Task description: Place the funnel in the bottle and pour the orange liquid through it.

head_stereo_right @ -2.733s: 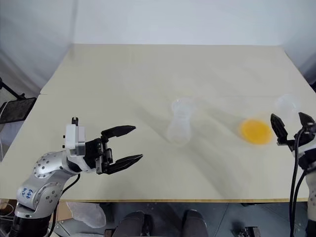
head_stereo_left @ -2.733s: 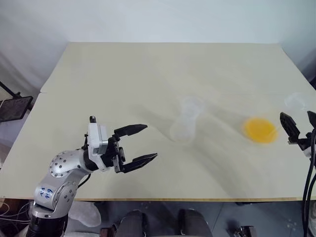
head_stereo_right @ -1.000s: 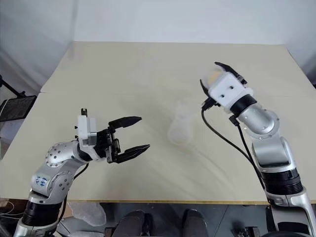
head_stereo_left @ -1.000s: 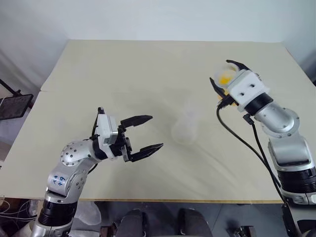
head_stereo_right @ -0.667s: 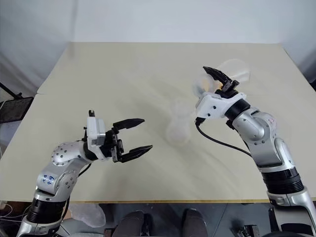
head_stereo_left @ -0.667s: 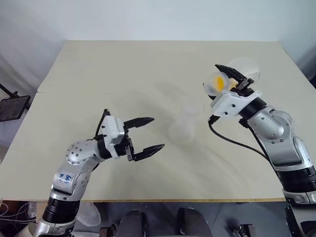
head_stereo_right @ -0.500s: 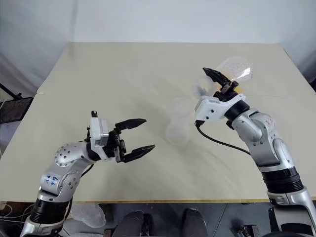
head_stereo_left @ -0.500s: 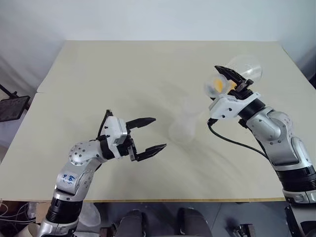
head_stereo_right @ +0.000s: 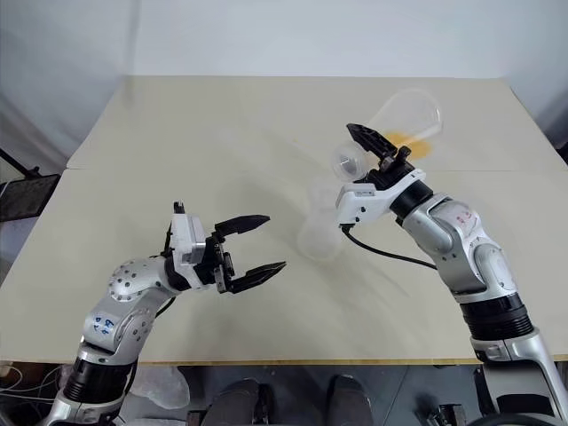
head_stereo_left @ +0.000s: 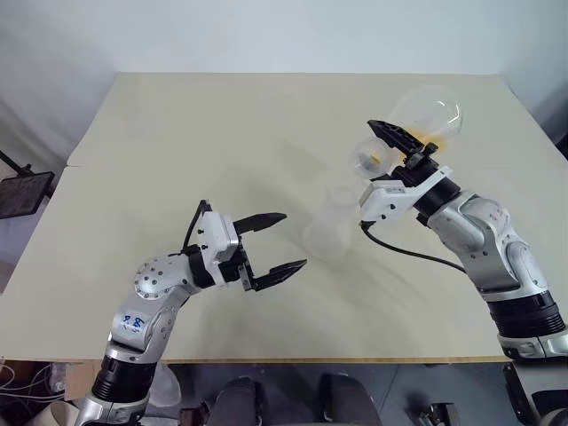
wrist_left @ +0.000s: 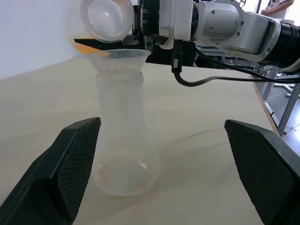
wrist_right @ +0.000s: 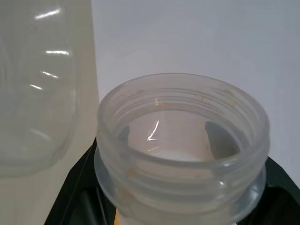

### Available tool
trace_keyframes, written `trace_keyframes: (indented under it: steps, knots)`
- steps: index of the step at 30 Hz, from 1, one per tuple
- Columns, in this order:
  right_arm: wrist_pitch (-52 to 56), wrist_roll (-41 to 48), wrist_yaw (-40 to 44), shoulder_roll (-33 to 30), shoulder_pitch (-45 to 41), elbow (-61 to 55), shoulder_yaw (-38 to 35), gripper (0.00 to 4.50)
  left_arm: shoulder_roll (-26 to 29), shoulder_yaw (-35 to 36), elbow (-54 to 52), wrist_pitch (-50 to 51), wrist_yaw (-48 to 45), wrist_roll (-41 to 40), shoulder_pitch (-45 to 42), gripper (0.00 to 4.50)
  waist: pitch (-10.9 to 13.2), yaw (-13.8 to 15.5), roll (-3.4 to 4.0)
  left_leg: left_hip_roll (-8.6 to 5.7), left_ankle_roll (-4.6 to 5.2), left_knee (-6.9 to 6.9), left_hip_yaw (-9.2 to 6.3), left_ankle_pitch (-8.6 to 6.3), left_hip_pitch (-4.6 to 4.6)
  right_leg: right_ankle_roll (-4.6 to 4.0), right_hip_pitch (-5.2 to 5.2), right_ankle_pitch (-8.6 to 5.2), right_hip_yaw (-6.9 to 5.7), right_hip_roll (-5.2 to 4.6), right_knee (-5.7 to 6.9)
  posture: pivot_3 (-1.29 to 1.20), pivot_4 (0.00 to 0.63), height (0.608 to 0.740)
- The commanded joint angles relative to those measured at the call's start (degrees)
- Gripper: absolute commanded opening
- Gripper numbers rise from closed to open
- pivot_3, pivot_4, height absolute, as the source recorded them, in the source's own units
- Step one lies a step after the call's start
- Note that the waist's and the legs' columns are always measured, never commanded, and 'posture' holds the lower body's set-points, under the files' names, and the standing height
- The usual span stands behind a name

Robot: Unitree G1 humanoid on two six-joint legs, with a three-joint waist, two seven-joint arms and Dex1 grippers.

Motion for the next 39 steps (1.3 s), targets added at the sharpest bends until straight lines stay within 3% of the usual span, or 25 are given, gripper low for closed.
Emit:
trace_keyframes:
  steps: [1, 39]
  knots:
    - [-0.3, -1.8, -2.5, -0.1, -1.9, -1.7, -1.4, 2.48, -0.5, -0.1, -0.4, -1.8, 0.1, 0.4, -0.5, 4.50, 0.0, 0.0, 0.00, 0.00, 0.00, 0.00, 0.00, 0.00, 0.00, 0.00, 0.00, 0.00, 0.00, 0.00, 0.00, 0.00, 0.150, 0.740]
    - [-4.1, -10.8, -8.7, -3.3, -0.1, -2.7, -1.9, 2.48, -4.1, -0.1, 3.6, -5.0, -0.1, 0.4, -3.1, 4.50, 0.0, 0.0, 0.00, 0.00, 0.00, 0.00, 0.00, 0.00, 0.00, 0.00, 0.00, 0.00, -0.01, 0.00, 0.00, 0.00, 0.150, 0.740]
